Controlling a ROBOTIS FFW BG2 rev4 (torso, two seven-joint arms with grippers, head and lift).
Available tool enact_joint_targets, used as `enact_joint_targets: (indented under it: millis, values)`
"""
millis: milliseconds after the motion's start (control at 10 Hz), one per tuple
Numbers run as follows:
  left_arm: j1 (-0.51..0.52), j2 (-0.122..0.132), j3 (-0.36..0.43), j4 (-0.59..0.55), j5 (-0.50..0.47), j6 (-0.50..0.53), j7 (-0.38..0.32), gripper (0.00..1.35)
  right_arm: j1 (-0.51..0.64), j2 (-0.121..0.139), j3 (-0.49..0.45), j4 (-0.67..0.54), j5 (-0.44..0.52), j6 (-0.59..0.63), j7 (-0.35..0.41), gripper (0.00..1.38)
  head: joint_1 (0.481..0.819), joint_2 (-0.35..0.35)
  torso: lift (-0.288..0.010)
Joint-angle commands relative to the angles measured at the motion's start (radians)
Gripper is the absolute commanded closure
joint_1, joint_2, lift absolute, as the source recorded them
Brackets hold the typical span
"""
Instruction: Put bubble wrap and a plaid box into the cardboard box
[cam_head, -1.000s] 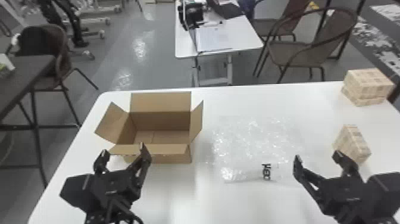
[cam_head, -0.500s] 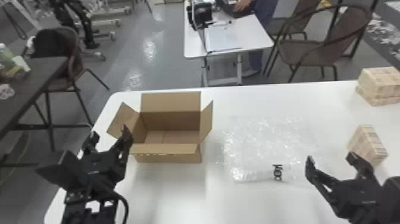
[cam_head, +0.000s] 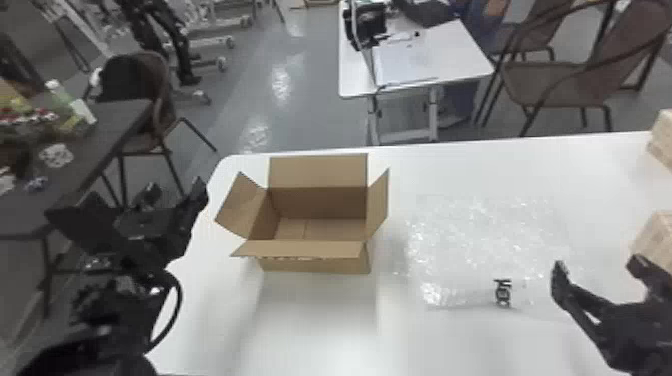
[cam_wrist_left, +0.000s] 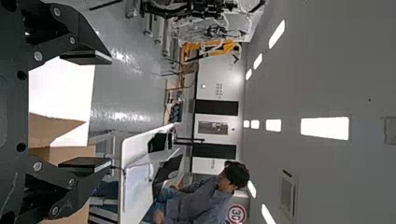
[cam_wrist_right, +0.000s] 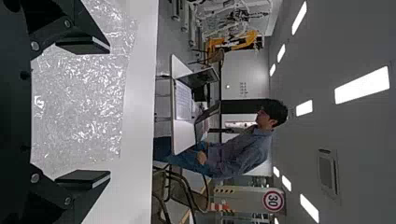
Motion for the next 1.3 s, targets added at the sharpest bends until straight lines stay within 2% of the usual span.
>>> enact_joint_targets:
  millis: [0,200,500,700,1200]
  values:
    - [-0.044,-0.003,0.048,0.003,0.023,0.105,-0.005,0.49,-0.005,0.0,0.004,0.004,0.0,0.0,0.0,0.33,0.695,0.281,-0.108]
    - [-0.074,-0.003,0.077,0.018,0.062,0.201,-0.005,0.49,-0.011,0.0,0.005,0.008,-0.001,0.0,0.004,0.33,0.695,0.31,-0.108]
    - [-0.087,-0.003,0.077,0.102,0.224,0.23,-0.006,0.5,-0.013,0.0,0.007,0.009,-0.001,0.0,0.009,0.33,0.695,0.314,-0.108]
    - [-0.1,-0.003,0.073,0.179,0.315,0.244,-0.043,0.53,-0.014,0.0,0.009,0.011,-0.001,0.0,0.011,0.33,0.695,0.296,-0.108]
    - [-0.106,-0.003,0.062,0.263,0.316,0.204,-0.077,0.53,-0.019,0.0,0.009,0.012,-0.001,0.002,0.018,0.32,0.695,0.275,-0.108]
